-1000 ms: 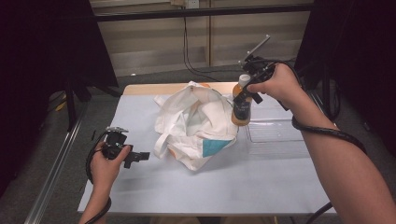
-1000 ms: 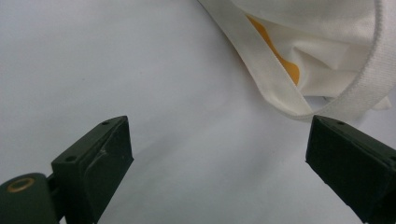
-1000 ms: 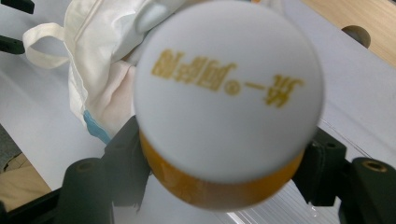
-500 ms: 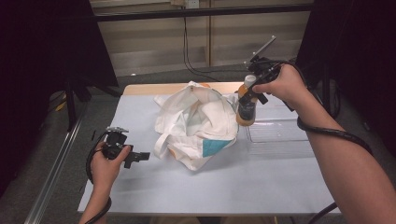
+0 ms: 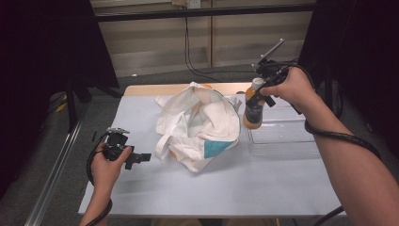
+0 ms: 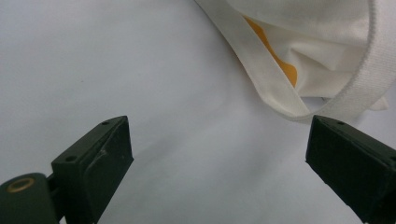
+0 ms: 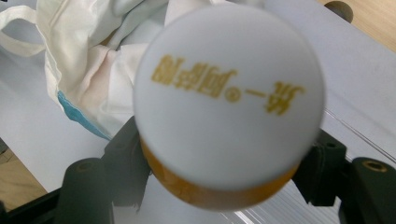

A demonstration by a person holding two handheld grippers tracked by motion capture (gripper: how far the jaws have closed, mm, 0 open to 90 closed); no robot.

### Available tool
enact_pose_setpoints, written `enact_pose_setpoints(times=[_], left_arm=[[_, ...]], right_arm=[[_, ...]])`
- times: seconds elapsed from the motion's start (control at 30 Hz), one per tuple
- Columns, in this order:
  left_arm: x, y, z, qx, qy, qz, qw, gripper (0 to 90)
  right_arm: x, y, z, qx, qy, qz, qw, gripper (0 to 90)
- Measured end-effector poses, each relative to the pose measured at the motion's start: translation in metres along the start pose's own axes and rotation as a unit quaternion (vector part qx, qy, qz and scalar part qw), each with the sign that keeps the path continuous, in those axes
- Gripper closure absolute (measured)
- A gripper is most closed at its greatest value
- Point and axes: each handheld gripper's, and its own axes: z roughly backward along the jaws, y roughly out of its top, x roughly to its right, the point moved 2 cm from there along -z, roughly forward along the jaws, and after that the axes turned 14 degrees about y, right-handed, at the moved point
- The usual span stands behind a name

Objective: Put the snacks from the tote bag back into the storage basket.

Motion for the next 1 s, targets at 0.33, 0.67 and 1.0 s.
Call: enact_pose_setpoints(times=[0.33, 0.67, 1.0], left_arm=[[0.001, 0.0, 0.0, 0.003, 0.001, 0.005, 1.0, 7.0], [0.001, 0.0, 0.0, -0.001, 0.0, 0.003, 1.0, 7.0], [0.0, -0.001, 0.0, -0.001, 0.0, 0.004, 1.0, 7.0]], right_arm=[[0.005, -0.006, 0.0, 0.003, -0.001, -0.003, 1.0, 30.6], [0.011, -0.013, 0.001, -0.001, -0.006, -0.007, 1.0, 30.6], [0.018, -0.02, 0.001, -0.002, -0.011, -0.011, 0.9999, 30.6]])
